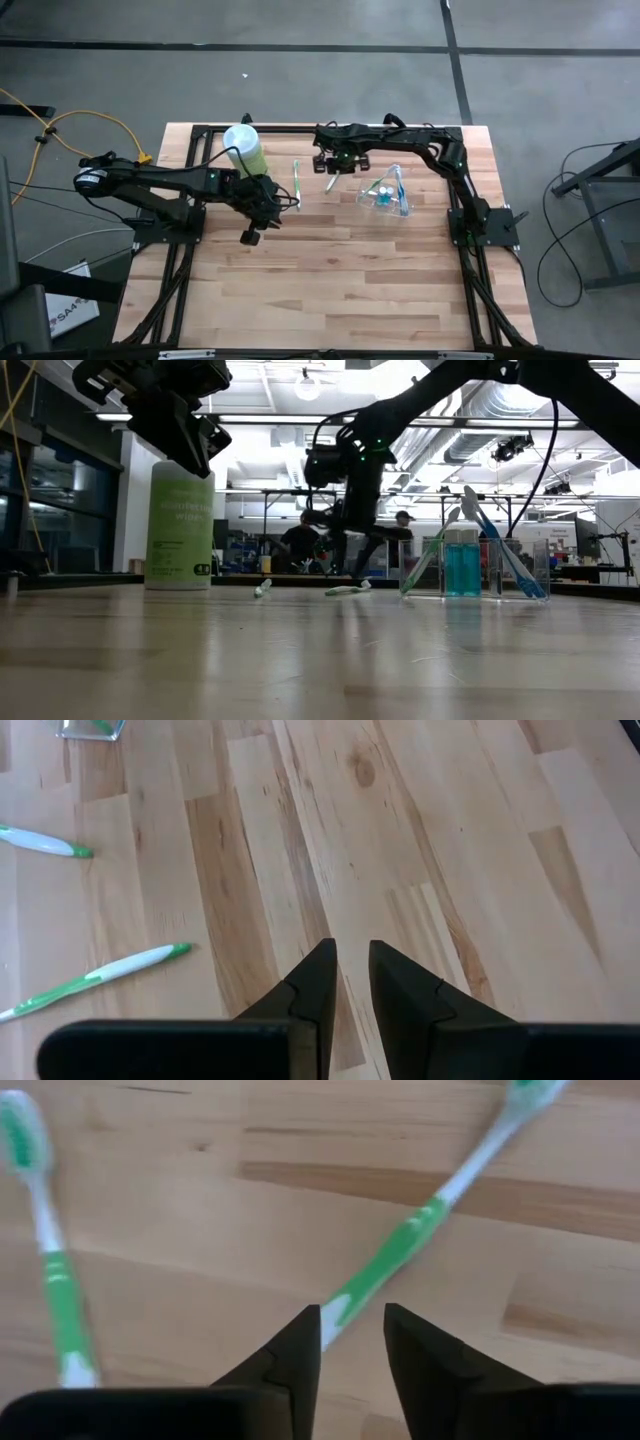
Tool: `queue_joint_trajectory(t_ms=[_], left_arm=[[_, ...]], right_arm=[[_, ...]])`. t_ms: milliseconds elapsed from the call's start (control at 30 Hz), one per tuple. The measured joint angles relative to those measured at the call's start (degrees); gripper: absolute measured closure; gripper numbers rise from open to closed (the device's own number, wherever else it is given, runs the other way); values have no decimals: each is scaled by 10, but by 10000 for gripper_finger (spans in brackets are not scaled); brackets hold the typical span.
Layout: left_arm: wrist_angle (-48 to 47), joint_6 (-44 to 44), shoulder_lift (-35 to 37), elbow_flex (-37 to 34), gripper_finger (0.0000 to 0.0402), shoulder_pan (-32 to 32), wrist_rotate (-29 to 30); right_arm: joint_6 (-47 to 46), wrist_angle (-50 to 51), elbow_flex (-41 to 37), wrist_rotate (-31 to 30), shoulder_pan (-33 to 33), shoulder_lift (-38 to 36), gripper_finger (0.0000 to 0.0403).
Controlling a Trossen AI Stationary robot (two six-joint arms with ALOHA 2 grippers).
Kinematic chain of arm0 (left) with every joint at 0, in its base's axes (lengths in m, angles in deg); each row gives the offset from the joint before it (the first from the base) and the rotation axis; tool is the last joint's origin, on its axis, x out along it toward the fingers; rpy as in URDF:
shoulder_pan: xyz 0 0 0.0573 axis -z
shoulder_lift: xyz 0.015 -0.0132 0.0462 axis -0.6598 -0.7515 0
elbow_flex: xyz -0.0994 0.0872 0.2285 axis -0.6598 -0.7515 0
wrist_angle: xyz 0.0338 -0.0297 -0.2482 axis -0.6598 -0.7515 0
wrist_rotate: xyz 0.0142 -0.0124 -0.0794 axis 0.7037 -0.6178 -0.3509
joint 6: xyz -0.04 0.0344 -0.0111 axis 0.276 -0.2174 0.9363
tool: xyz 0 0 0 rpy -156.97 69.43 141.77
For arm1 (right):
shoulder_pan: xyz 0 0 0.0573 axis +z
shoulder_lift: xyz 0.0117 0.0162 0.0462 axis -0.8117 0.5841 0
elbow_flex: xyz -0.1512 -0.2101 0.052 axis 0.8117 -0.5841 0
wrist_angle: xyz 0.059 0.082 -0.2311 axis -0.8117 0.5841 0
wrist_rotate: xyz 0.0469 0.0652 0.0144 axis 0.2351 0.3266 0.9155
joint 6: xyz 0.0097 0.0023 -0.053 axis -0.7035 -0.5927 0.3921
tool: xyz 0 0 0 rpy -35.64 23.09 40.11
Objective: Pick & Place toothbrushing station
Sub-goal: Put the right green toothbrush into the left of the transparent organizer
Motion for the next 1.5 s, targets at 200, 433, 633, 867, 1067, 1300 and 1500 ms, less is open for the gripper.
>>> queue_joint_trajectory(t_ms=[200,433,633,867,1067,1300,1500], left_arm=[[0,0,0,0,345,0,-1],[0,0,0,0,345,0,-1],[-5,0,0,0,345,0,-2],[-20,0,0,0,345,0,-2],[-26,0,0,0,345,0,-2],[-26,0,0,0,345,0,-2],[-27,0,0,0,345,0,-2]], right_arm=[[-5,-2,0,6,-4,0,247],[-34,-2,0,5,-7,0,200],[-69,-2,0,5,-8,0,192],[-96,-3,0,6,-8,0,204],[-88,-3,0,6,-7,0,211],[124,-2,0,28,-3,0,213],[403,16,0,16,9,0,214]])
